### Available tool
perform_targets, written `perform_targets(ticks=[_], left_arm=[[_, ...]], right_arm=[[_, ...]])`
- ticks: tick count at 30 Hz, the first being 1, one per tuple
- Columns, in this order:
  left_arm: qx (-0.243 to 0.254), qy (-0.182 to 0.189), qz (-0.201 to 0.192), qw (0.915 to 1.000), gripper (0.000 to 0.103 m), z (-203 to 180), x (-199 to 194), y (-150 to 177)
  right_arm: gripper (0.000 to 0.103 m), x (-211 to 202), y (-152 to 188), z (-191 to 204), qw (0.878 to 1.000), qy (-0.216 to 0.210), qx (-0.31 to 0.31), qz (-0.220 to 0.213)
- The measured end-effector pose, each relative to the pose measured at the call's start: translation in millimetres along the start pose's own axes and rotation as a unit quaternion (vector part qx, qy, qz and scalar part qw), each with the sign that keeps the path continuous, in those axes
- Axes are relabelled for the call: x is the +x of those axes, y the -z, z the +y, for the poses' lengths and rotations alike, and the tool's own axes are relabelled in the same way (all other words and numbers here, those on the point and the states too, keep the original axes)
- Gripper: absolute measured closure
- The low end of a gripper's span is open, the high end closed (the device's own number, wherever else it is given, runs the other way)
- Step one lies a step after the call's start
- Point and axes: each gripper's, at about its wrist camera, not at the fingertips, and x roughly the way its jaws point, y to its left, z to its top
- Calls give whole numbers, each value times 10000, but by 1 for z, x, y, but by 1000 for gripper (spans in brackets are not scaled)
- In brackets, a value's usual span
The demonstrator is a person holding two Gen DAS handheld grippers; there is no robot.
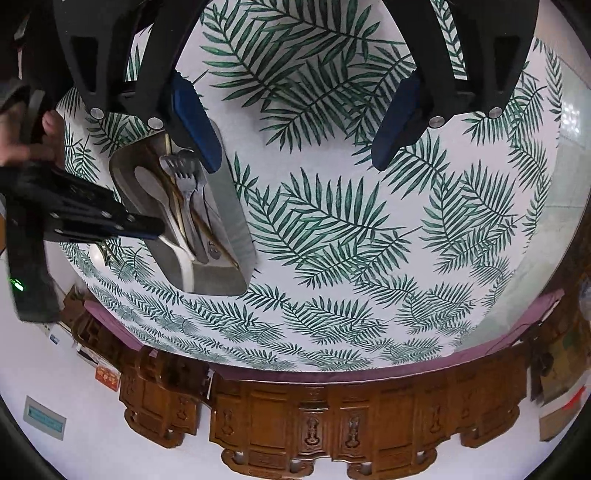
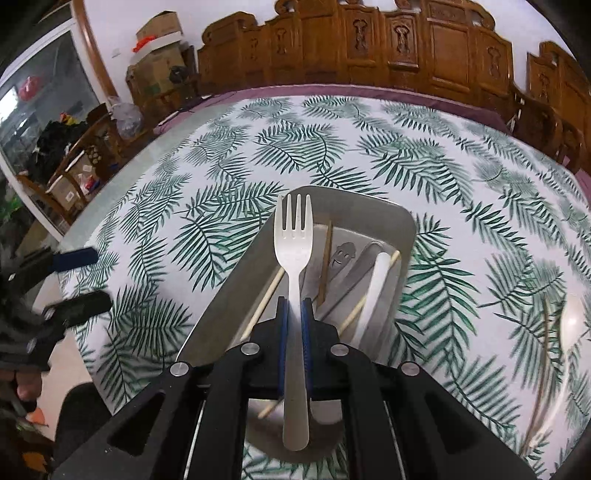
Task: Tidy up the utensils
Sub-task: 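Lower the held fork into the tray with the right gripper and open it, then lift both open grippers away from the tray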
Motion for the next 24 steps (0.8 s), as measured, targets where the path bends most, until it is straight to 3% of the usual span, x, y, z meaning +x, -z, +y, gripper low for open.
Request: perform_targets(ticks=[12, 17, 24], left_arm=[[52, 21, 19, 10000, 23, -7, 4, -2], [125, 52, -17, 9999, 23, -20, 2, -4], [265, 115, -189, 9994, 23, -49, -4, -10]], right_arm=[[91, 29, -6, -10, 9992, -11, 361, 178], [91, 17, -2, -17, 9993, -144, 337, 93], [91, -27, 19, -37, 9998, 109, 36, -164]])
